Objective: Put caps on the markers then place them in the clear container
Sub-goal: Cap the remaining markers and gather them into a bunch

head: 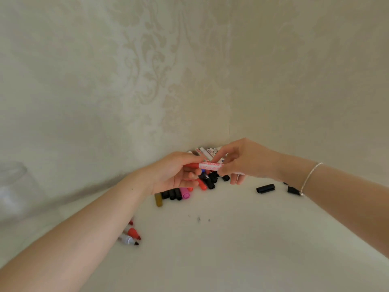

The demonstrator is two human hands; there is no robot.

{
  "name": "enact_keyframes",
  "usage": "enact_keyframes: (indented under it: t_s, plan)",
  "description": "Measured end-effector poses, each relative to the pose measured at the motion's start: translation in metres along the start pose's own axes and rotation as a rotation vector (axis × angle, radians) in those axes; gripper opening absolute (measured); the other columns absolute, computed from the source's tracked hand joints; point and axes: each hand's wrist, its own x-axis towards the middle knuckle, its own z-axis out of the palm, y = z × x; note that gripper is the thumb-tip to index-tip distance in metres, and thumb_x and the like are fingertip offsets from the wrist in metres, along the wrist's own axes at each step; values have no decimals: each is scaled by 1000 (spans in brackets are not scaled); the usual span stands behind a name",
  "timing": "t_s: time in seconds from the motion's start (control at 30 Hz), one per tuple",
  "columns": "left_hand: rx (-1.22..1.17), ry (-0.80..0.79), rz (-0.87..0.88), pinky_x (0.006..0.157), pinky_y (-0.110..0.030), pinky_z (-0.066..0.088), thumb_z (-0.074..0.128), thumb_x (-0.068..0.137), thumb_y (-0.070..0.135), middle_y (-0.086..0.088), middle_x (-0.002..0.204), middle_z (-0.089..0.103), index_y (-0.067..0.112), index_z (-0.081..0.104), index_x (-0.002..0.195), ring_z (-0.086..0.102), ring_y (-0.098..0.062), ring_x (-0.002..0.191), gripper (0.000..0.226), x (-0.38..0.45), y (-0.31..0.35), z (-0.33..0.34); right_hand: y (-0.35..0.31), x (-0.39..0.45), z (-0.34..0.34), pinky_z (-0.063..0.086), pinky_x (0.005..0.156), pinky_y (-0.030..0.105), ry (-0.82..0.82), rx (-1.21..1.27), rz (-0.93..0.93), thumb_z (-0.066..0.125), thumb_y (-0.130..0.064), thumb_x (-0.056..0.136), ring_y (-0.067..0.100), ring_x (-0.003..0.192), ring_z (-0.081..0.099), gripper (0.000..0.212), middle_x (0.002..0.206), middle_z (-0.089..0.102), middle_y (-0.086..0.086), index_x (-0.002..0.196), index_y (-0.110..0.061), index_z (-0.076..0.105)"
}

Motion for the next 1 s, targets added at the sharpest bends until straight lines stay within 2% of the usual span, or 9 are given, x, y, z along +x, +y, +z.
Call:
enact_keyframes:
  t_s: [0.17,0.27,0.33,0.47,0.57,0.67,0.77,0.87,1.0]
  plan:
    - [13,150,-19,52,-24,55,55,95,20,-3,65,61,10,64,81,51,-8,47,19,-25,-14,-29,0,8,15,52,65,36,17,-139,-13,67,-6,80,21,65,61,17,75,69,8,93,-18,70]
    - [-62,283,-15,55,-24,56,52,94,15,-5,69,63,8,63,81,52,-9,49,19,-39,-25,-52,10,5,13,45,62,26,23,-203,45,68,-7,78,17,65,57,16,75,71,12,82,-22,70]
    - [-84,357,-3,57,-24,55,51,93,13,-6,72,66,7,62,84,54,-10,52,16,-48,-33,-65,18,4,17,40,54,13,16,-310,93,68,-8,78,14,63,54,15,69,66,3,79,-23,69]
    - [-18,420,41,62,-21,51,55,94,14,-7,87,72,9,61,98,57,-10,66,9,-62,-48,-82,33,8,38,36,54,15,-11,-510,145,67,-8,78,14,73,52,19,69,53,-12,79,-26,63]
    - [43,451,74,65,-19,48,60,92,10,-8,96,74,9,64,101,57,-9,70,11,-72,-57,-91,39,14,56,38,60,11,-56,-569,137,65,-8,81,14,86,54,18,87,59,-8,93,-22,67]
    - [104,470,58,64,-18,47,64,89,11,-3,93,71,10,69,102,56,-9,74,13,-79,-65,-100,39,21,71,45,81,22,-79,-618,133,63,-12,83,18,101,55,25,111,58,0,106,-21,66]
    - [157,479,41,68,-20,49,68,87,14,4,88,67,14,73,98,56,-10,77,12,-83,-69,-105,34,26,86,46,85,27,-79,-609,129,61,-13,85,19,104,55,26,114,56,1,109,-23,64]
    - [207,495,45,68,-17,50,67,87,14,3,93,69,17,73,97,57,-9,80,11,-82,-71,-108,27,31,97,47,88,28,-73,-633,123,58,-12,87,19,105,54,27,119,56,3,112,-22,61]
    - [296,567,113,63,-10,51,66,88,13,-4,99,72,13,73,99,64,-7,79,13,-84,-70,-117,7,30,114,40,95,33,23,-849,14,53,-13,89,22,113,48,33,122,50,3,121,-19,52]
